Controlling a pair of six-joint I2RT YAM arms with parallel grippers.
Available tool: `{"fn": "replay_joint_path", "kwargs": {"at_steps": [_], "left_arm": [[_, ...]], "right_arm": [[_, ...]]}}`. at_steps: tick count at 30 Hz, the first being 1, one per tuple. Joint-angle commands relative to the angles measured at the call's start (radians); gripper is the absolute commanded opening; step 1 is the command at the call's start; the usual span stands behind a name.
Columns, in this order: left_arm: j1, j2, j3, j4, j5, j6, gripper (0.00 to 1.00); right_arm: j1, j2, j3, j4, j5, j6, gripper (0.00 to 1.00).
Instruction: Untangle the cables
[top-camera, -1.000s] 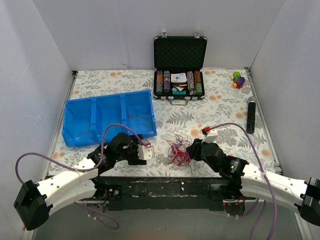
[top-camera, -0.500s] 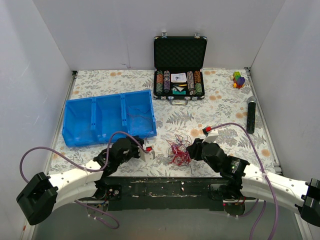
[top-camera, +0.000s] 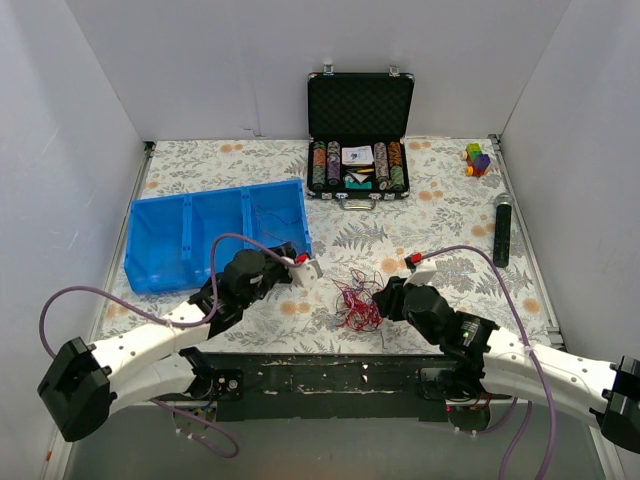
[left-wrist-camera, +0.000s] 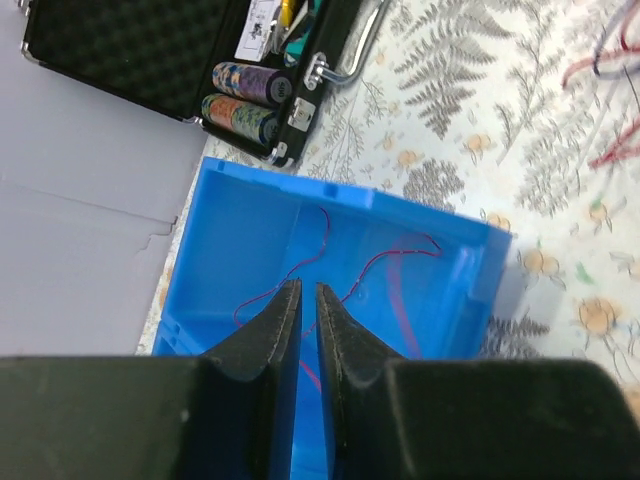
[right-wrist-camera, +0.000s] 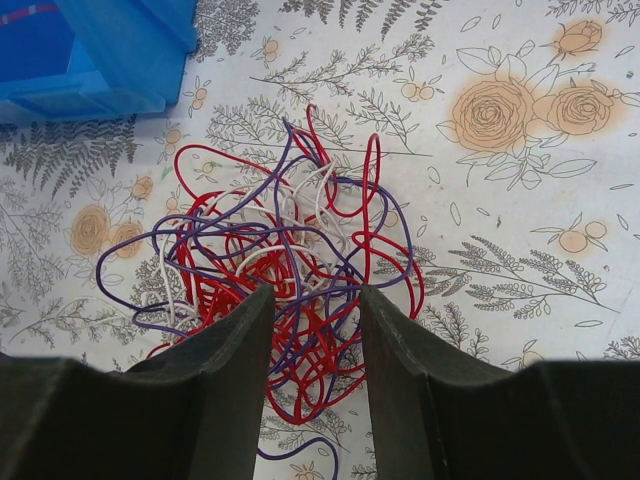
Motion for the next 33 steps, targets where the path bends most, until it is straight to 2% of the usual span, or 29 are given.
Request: {"fn": "replay_joint_path", "kwargs": {"at_steps": [1,5,9,13,16,18,19,22,24,26,33], "left_arm": [[0.019,0.124,0.134,-0.026,-0.060,-0.180,0.10],[0.050,0.265,0.245,-0.129,-0.059,-0.332,0.10],[0.095,0.362,0.317,-0.198,-0.060,-0.404,0.08],[0.152,0.382,0.335,-0.134,-0.050,-0.403,0.06],[0.224,0.351,0.389,-0.201,0.067,-0.423,0.08],[0.250,0.305,0.406,-0.261,0.177,-0.411,0.13],[0.261,0.279,0.405,-0.307,0.228,-0.394,0.20],[0.261,0.204,0.397,-0.452,0.390,-0.334,0.56],[0.258,0.167,0.383,-0.513,0.466,-0.332,0.67],[0.255,0.161,0.366,-0.563,0.509,-0.328,0.72],[0.252,0.195,0.300,-0.577,0.510,-0.337,0.73]], "right_arm": [[-0.004,0.018,0.011,0.040,0.010,-0.018,0.47],[-0.004,0.018,0.019,0.040,0.013,-0.021,0.47],[-0.007,-0.002,0.008,0.040,0.018,-0.017,0.47],[-0.005,-0.005,0.005,0.034,0.018,-0.014,0.47],[-0.005,-0.005,0.001,0.034,0.019,-0.014,0.47],[-0.005,-0.002,0.001,0.036,0.019,-0.015,0.47],[-0.007,0.001,-0.001,0.040,0.016,-0.015,0.47],[-0.007,0.014,-0.001,0.069,0.012,-0.015,0.47],[-0.007,0.019,-0.003,0.074,0.007,-0.015,0.47],[-0.007,0.021,-0.006,0.080,0.004,-0.014,0.47],[-0.007,0.007,-0.001,0.065,0.012,-0.012,0.47]]}}
